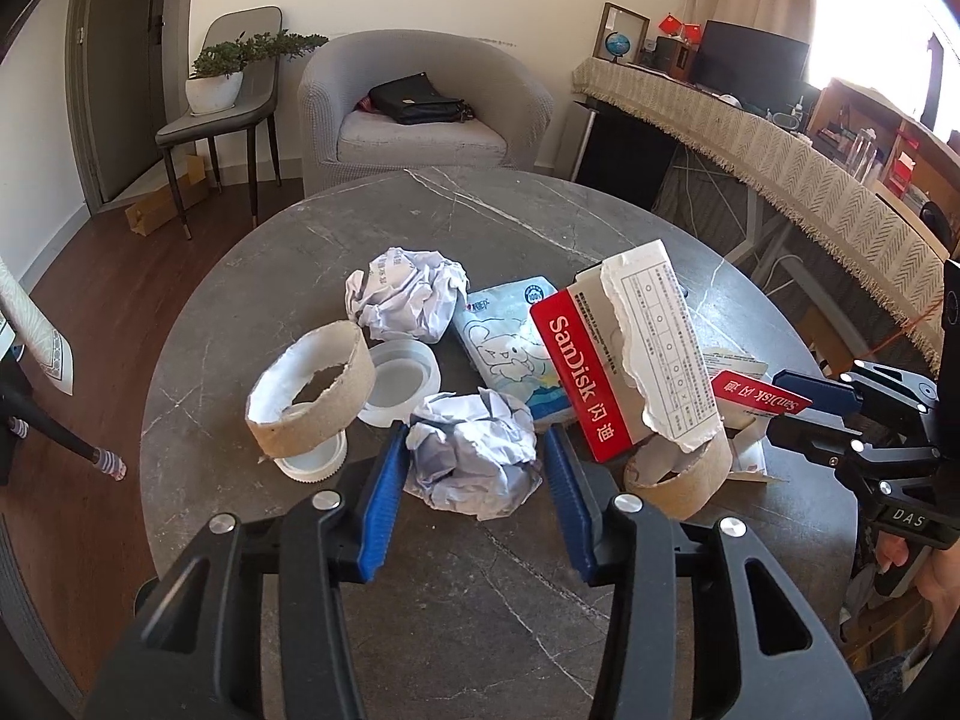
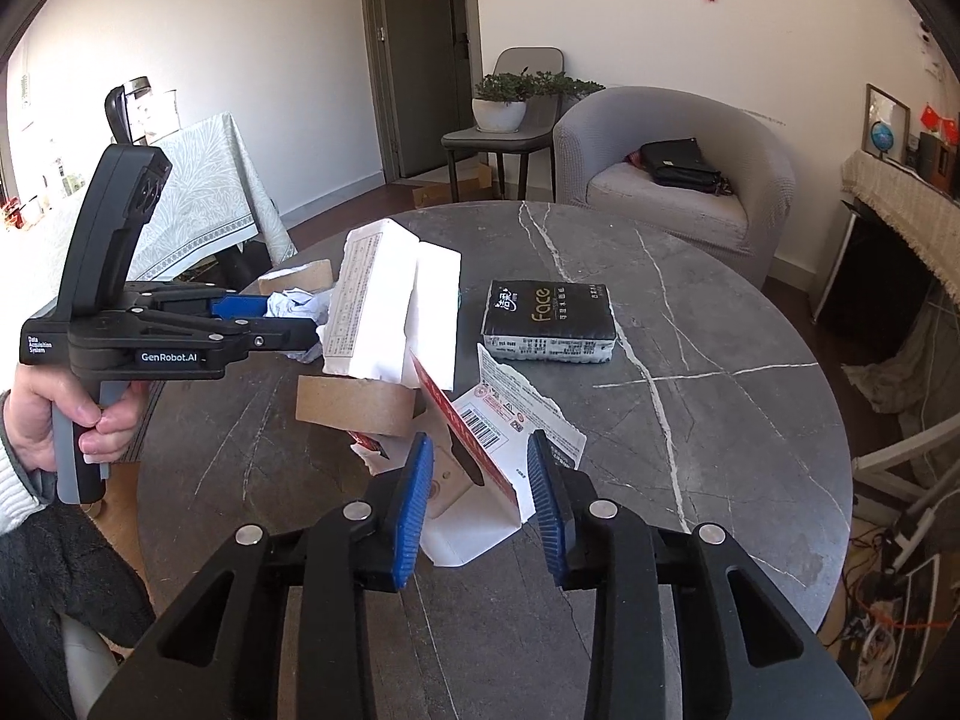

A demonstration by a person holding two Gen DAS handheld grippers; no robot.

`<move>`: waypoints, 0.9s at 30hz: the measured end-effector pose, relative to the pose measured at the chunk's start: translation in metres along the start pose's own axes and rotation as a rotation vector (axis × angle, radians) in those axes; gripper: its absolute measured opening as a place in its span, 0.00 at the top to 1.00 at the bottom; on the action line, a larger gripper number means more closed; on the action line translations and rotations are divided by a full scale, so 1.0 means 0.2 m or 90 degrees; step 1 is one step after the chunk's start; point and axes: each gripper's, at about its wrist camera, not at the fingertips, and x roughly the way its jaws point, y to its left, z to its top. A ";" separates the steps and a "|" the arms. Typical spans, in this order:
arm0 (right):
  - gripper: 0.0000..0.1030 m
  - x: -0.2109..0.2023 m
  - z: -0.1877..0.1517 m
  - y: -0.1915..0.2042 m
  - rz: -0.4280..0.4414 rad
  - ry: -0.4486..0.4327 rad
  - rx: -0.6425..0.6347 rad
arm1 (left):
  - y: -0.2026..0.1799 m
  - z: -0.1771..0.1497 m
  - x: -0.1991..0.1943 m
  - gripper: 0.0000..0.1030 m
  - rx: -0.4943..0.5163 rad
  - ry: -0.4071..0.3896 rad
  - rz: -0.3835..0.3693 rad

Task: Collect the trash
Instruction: 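Lift the paper ball with the left tool while the right tool grasps the SanDisk card package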

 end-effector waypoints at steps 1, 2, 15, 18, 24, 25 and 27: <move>0.68 0.01 0.00 0.00 0.004 0.003 -0.005 | 0.00 0.00 0.00 0.54 0.000 0.000 0.002; 0.68 0.03 0.00 0.00 0.006 0.007 -0.009 | 0.00 0.00 0.01 0.55 -0.001 0.001 0.004; 0.90 0.09 0.01 0.02 0.020 0.022 -0.048 | 0.01 -0.01 -0.04 0.58 -0.003 -0.010 -0.015; 0.99 0.08 0.01 0.02 0.016 0.026 -0.050 | 0.01 -0.01 -0.07 0.58 -0.004 -0.017 -0.026; 0.99 0.02 0.03 0.04 0.012 0.029 -0.044 | -0.01 -0.01 -0.13 0.58 -0.001 -0.029 -0.039; 0.99 0.01 0.04 0.05 0.010 0.032 -0.049 | -0.01 -0.02 -0.14 0.58 -0.001 -0.031 -0.041; 0.99 -0.02 0.05 0.08 -0.005 0.041 -0.063 | -0.01 -0.02 -0.16 0.58 -0.001 -0.035 -0.044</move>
